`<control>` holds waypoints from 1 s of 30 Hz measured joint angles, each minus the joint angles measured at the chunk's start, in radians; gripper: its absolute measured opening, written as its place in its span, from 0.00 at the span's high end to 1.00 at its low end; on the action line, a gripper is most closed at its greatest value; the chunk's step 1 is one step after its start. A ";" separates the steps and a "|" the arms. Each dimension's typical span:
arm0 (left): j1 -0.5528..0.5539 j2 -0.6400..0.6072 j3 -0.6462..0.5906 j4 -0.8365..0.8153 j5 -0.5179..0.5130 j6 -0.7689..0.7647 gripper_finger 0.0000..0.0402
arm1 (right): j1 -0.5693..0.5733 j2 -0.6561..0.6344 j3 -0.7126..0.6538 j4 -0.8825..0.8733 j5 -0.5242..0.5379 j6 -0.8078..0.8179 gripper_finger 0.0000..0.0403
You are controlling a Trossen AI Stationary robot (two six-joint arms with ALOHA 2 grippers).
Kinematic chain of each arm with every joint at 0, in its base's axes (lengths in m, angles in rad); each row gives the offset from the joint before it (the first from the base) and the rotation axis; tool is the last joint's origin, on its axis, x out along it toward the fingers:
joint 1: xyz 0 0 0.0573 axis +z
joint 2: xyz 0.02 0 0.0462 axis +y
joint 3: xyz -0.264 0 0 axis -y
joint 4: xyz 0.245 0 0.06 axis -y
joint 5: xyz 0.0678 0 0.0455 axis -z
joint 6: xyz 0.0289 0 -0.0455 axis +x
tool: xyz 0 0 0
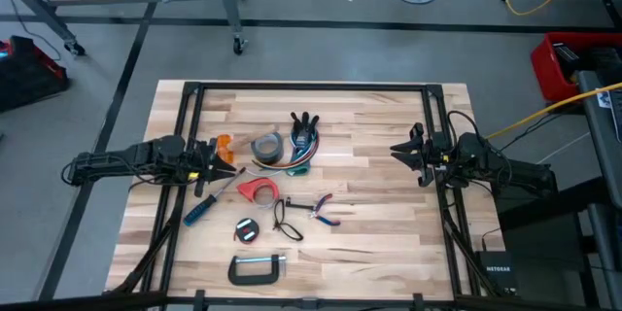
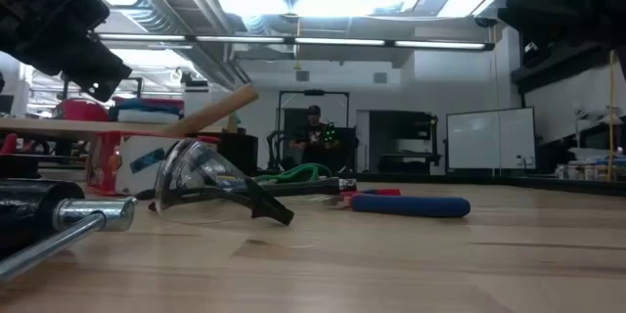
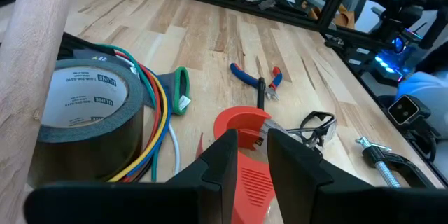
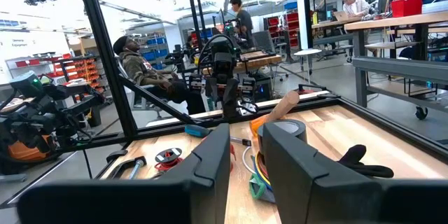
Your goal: Coil cords
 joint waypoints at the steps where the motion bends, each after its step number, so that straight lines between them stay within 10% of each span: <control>1: 0.000 0.000 0.000 0.000 0.000 0.000 0.82 | 0.000 0.000 0.000 0.000 0.000 0.000 0.78; 30: 0.000 0.000 0.000 0.000 0.000 0.000 0.82 | 0.000 0.000 0.000 0.085 -0.066 0.154 0.78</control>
